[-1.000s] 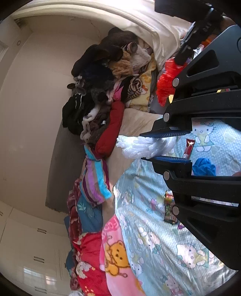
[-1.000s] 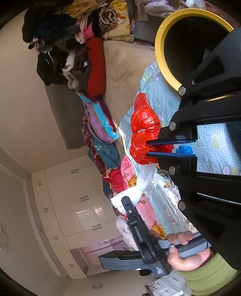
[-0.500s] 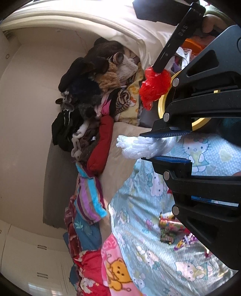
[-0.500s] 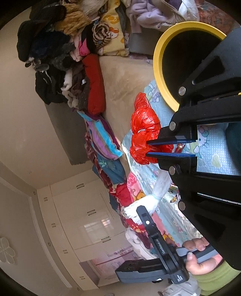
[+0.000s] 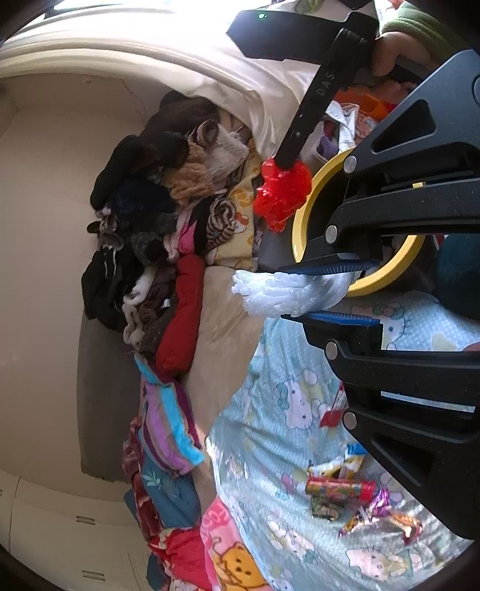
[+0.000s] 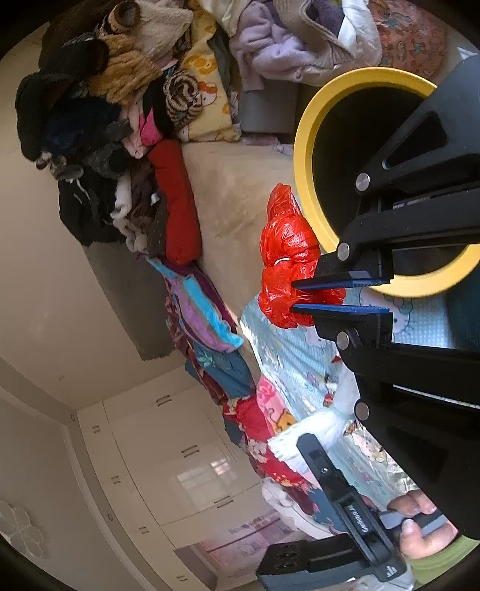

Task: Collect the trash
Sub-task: 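Lift both held items and carry them over the yellow-rimmed bin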

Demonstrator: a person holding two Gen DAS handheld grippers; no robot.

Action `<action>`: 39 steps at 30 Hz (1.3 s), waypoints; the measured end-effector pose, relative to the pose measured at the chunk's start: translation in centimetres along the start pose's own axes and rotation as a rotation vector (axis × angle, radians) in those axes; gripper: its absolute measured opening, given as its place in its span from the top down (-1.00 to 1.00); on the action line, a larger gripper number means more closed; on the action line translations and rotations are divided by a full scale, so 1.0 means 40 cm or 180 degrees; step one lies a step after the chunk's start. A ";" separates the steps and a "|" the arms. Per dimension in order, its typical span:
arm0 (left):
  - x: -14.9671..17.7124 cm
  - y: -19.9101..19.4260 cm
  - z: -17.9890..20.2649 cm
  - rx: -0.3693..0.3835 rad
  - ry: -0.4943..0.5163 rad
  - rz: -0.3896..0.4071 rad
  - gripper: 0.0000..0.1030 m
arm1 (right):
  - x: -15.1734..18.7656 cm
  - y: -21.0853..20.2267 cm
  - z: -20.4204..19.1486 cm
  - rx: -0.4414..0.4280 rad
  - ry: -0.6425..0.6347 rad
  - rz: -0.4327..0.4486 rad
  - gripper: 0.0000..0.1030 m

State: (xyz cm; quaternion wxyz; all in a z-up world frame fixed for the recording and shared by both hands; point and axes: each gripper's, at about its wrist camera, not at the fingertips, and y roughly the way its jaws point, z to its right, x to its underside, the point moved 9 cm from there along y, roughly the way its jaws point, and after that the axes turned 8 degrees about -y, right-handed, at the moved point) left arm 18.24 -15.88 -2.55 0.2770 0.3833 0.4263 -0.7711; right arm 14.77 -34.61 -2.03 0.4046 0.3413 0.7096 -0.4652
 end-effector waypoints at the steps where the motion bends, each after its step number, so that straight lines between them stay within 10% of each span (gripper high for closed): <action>1: 0.005 0.005 0.007 0.0007 0.0014 -0.0011 0.77 | 0.002 -0.001 0.012 0.0020 0.0023 0.0000 0.85; 39: 0.190 0.197 0.126 0.0147 0.0286 -0.0644 0.77 | 0.106 0.046 0.209 0.0399 0.0290 -0.0313 0.85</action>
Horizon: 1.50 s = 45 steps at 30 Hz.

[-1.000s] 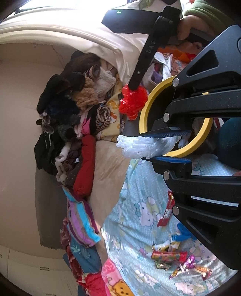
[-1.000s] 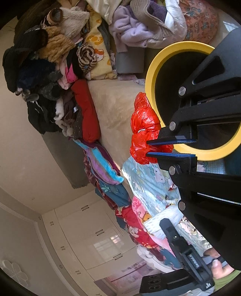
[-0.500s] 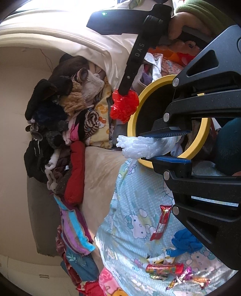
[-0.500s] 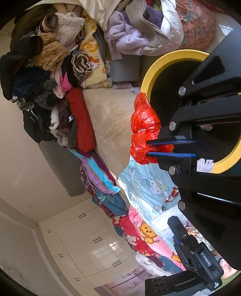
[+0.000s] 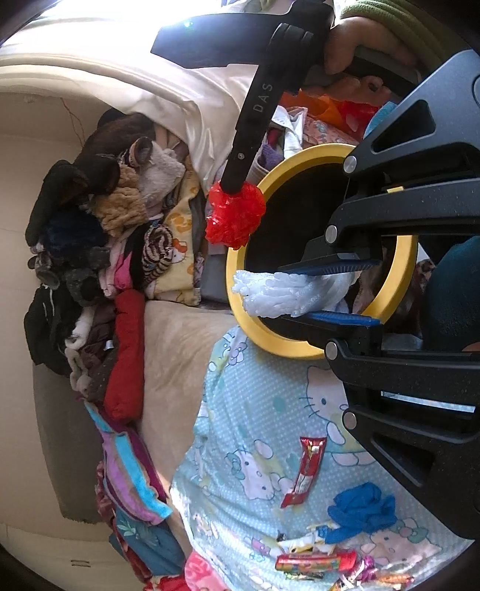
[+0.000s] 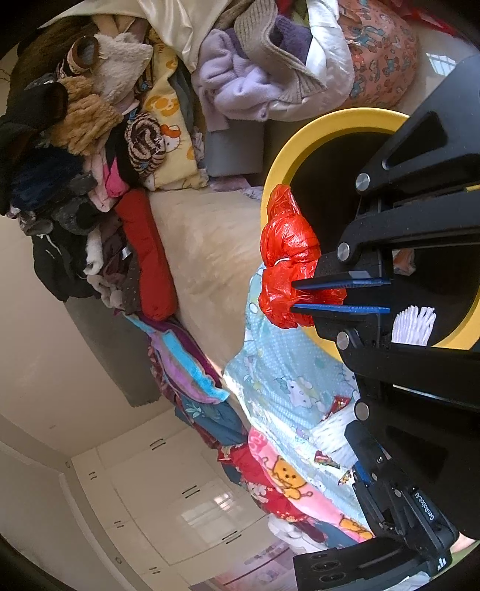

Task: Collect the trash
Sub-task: 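Lift both held items and carry them over the yellow-rimmed bin, then open both grippers to drop the net and red bag into the bin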

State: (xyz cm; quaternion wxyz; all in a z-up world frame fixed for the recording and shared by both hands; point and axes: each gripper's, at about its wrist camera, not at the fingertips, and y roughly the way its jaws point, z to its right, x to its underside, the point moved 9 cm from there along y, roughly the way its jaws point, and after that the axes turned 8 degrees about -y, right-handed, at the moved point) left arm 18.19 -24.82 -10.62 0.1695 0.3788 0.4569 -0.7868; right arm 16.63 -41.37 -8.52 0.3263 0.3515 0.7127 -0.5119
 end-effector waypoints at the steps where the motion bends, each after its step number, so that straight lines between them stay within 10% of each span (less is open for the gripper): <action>1: 0.003 0.005 0.002 0.0000 0.0000 -0.0012 0.77 | 0.002 0.003 0.003 0.0005 0.0002 -0.0011 0.85; 10: 0.030 0.068 0.022 0.0085 -0.0016 -0.0208 0.71 | 0.033 0.032 0.051 0.0125 0.0127 -0.0156 0.84; 17: 0.039 0.080 -0.015 0.0097 -0.0281 -0.0281 -0.52 | 0.054 0.041 0.107 0.0265 0.0360 -0.0217 0.21; 22: 0.019 0.043 -0.035 0.0021 -0.0312 -0.0140 -0.79 | 0.053 0.041 0.108 0.0339 0.0368 -0.0196 0.00; 45: -0.048 -0.113 -0.140 -0.0394 -0.0287 0.0372 -0.79 | 0.017 0.022 -0.048 0.0211 0.0040 -0.0072 -0.45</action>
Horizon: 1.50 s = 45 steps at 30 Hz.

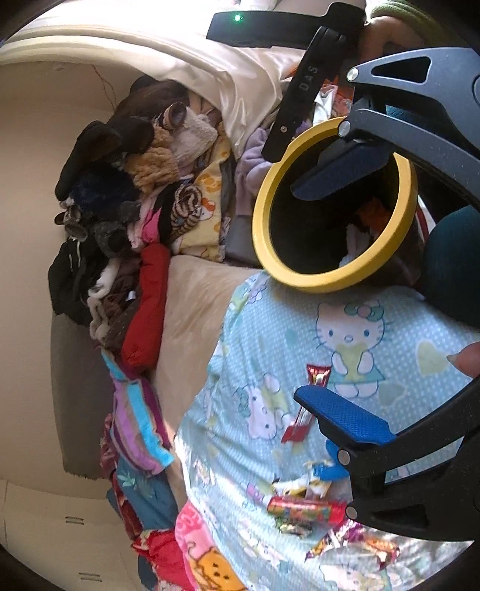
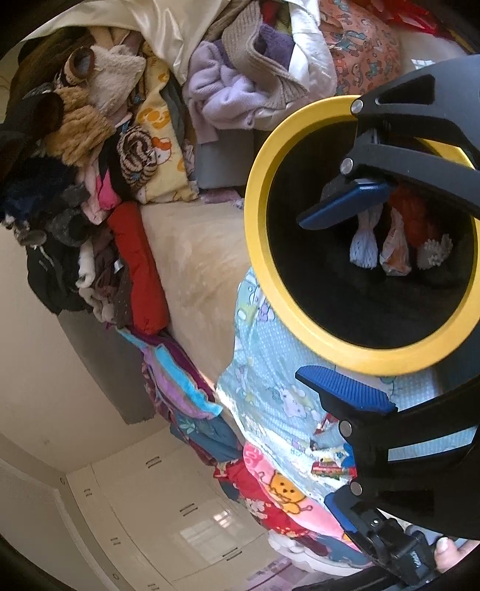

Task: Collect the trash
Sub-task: 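Open both grippers to drop the net and red bag into the bin, then move both open grippers back toward the candy wrappers on the bed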

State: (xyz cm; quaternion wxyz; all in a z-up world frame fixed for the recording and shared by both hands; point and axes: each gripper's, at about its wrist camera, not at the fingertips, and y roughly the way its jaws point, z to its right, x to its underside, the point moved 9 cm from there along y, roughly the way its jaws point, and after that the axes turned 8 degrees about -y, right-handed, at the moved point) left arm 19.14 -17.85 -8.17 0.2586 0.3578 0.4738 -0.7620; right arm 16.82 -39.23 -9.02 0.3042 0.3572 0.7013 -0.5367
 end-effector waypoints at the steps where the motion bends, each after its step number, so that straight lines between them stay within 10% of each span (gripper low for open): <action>1: -0.004 -0.005 -0.006 -0.0015 -0.0001 0.0022 -0.79 | -0.004 -0.004 -0.010 -0.0015 -0.0017 0.0018 -0.47; 45: -0.110 -0.146 -0.389 -0.0753 -0.0675 0.0531 -0.79 | 0.070 0.025 -0.418 -0.0600 -0.0943 -0.0047 -0.71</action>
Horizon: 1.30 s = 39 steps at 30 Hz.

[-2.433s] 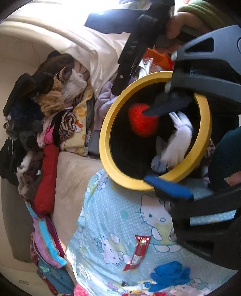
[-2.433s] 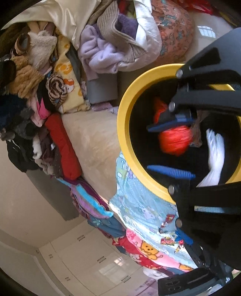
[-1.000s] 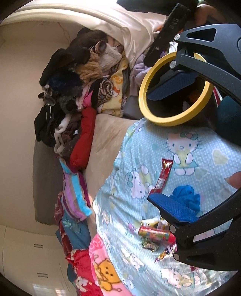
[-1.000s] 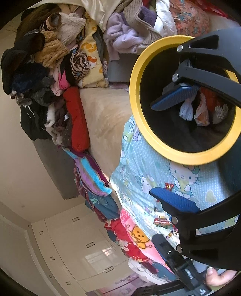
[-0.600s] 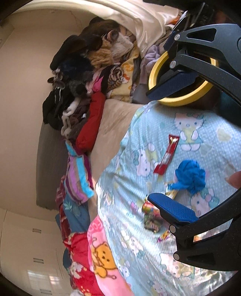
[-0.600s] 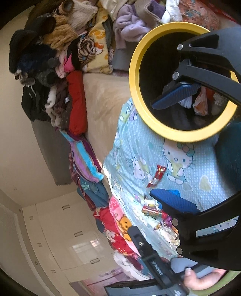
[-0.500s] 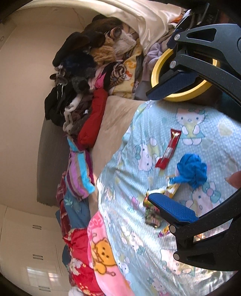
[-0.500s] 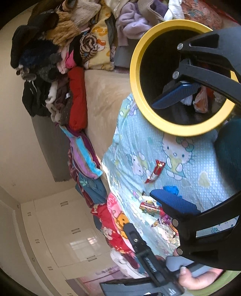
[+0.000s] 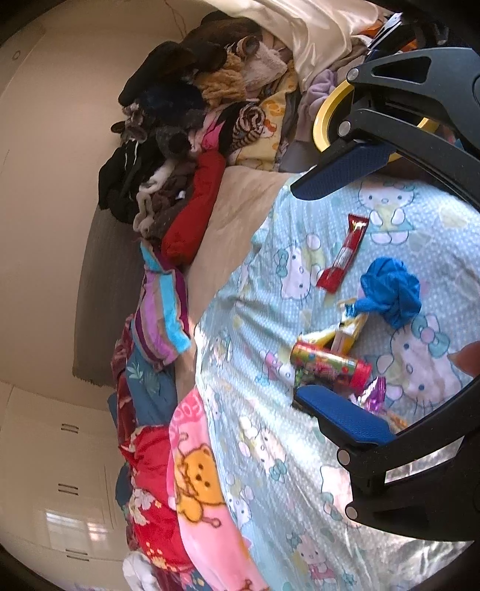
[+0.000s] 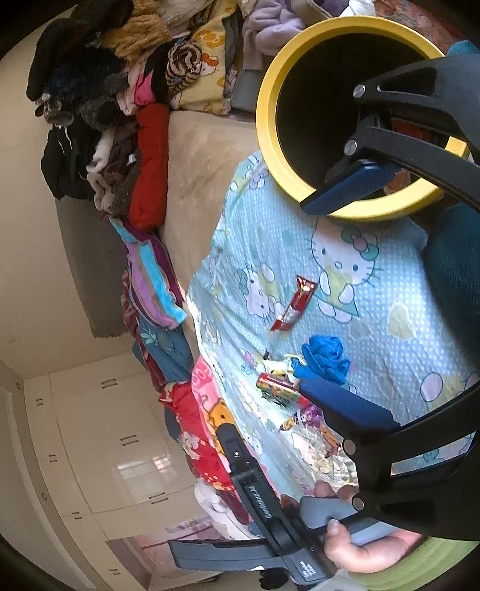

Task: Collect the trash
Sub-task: 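Move both open grippers back toward the candy wrappers on the bed, then grasp the purple candy wrapper with the left gripper while the right grasps the blue cloth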

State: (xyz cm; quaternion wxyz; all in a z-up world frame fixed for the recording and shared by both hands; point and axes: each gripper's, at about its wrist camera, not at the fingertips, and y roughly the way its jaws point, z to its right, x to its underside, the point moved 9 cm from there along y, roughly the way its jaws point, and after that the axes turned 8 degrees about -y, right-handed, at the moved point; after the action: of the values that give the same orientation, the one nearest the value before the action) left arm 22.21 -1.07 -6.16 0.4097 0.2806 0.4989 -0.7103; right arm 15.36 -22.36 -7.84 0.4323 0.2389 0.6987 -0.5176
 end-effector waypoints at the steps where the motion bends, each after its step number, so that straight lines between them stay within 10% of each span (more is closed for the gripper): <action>1: -0.003 0.001 -0.010 -0.0014 -0.0023 0.0004 -0.79 | 0.002 0.007 -0.008 -0.0012 -0.0014 -0.0015 -0.71; 30: 0.003 0.049 -0.282 -0.0370 -0.0536 -0.0129 -0.78 | 0.055 0.253 -0.168 -0.0219 -0.0270 -0.0588 -0.71; 39: 0.042 0.107 -0.326 -0.0368 -0.0737 -0.0358 -0.38 | 0.077 0.329 -0.168 -0.0212 -0.0193 -0.0763 -0.71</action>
State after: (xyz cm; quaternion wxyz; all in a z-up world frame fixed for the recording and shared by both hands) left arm 24.92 9.93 -14.06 0.4395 0.1443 0.5032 -0.7299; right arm 21.69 -11.85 -16.65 0.3960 0.1235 0.7257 -0.5489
